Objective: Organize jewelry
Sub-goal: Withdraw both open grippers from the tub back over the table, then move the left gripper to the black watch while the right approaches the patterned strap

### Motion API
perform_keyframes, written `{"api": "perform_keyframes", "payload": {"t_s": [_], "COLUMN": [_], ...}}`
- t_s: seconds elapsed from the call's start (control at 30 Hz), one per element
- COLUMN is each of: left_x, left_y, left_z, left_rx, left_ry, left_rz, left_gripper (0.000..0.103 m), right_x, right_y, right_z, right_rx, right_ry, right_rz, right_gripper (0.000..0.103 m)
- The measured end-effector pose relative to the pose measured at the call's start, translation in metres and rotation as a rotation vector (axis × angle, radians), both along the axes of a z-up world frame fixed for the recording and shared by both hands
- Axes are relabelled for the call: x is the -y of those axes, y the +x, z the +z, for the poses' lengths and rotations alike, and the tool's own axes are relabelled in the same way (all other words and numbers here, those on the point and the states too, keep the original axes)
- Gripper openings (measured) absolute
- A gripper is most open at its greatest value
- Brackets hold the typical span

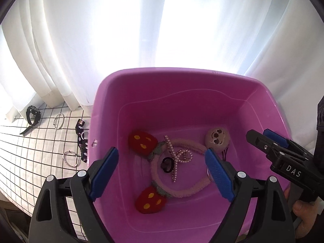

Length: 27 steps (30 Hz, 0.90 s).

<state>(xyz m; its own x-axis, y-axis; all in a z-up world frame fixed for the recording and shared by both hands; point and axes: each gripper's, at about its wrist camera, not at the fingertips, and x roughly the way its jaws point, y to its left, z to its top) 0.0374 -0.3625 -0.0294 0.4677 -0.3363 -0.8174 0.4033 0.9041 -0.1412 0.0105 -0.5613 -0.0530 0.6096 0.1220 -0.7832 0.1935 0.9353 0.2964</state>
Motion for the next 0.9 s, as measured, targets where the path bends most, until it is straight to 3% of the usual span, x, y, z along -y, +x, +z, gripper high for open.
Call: {"api": "perform_keyframes", "payload": {"t_s": [0.23, 0.43, 0.67, 0.77, 0.9], "left_x": [-0.054, -0.127, -0.234, -0.282, -0.341], "left_y": [-0.018, -0.006, 0.021, 0.030, 0.042], "left_z": [0.041, 0.056, 0.052, 0.043, 0.028], "left_rx": [0.156, 0.211, 0.259, 0.293, 0.277], "left_ry": [-0.040, -0.070, -0.008, 0.029, 0.055], "left_rz": [0.035, 0.131, 0.225, 0.247, 0.252], "left_gripper": [0.096, 0.097, 0.097, 0.097, 0.097], "right_x": [-0.034, -0.098, -0.186, -0.224, -0.273], "right_y": [-0.004, -0.004, -0.001, 0.006, 0.010], "right_z": [0.028, 0.067, 0.086, 0.085, 0.082], "right_rx": [0.078, 0.215, 0.323, 0.327, 0.313], "right_ry": [-0.022, -0.020, 0.022, 0.030, 0.049], "right_rz": [0.059, 0.163, 0.227, 0.221, 0.208], "right_gripper": [0.076, 0.081, 0.081, 0.082, 0.082]}}
